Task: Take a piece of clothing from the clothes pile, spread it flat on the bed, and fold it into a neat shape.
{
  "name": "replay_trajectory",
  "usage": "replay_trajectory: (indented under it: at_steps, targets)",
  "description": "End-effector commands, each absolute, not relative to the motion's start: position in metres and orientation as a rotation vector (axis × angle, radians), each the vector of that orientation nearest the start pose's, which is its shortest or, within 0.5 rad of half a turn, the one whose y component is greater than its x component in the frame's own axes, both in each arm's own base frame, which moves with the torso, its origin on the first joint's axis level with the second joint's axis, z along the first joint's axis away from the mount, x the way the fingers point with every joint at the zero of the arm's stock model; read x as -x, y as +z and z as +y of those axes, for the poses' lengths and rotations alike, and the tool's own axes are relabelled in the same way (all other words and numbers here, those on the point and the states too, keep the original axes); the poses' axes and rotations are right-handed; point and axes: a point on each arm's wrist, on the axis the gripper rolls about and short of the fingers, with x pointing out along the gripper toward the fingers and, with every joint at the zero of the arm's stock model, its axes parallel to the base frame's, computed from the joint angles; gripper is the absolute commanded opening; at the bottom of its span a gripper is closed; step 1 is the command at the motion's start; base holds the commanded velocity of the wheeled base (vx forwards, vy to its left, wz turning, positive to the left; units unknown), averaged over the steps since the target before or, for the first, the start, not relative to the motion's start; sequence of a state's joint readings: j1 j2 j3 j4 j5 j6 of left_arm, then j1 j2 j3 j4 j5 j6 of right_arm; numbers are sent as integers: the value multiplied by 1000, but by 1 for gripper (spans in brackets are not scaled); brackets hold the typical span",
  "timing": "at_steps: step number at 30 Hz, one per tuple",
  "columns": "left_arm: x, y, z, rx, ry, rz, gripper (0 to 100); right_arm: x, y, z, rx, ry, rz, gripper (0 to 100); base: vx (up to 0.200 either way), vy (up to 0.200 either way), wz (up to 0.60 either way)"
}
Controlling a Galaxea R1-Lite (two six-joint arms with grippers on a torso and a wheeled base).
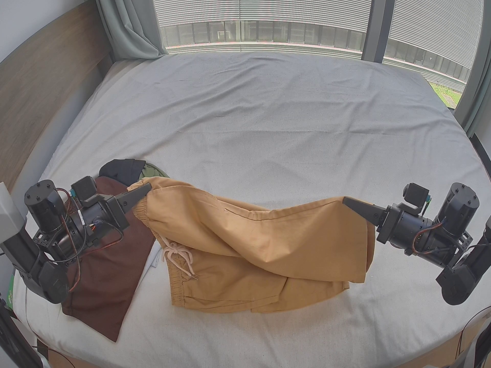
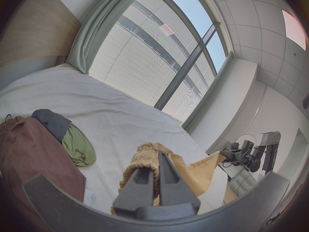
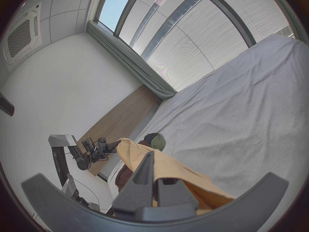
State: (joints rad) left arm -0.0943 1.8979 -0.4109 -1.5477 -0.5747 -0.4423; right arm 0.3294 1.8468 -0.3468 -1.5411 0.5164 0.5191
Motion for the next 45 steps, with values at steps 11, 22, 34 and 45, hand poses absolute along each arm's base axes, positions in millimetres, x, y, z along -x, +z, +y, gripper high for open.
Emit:
replay_trajectory:
  at_steps: [11,22,34,45]
  targets:
    - [-285,125,-35,409,-659,74,0,-254,139,85,-508,807,116,0,0,0,0]
    - [-287,127,-36,404,-663,61,0,-258,149,75,-518,781,68,0,0,0,0]
    - [-287,127,-38,406,-668,63,0,-259,155,68,-528,761,41,0,0,0,0]
    - [-288,128,-38,404,-670,55,0,-259,160,61,-526,747,20,0,0,0,0]
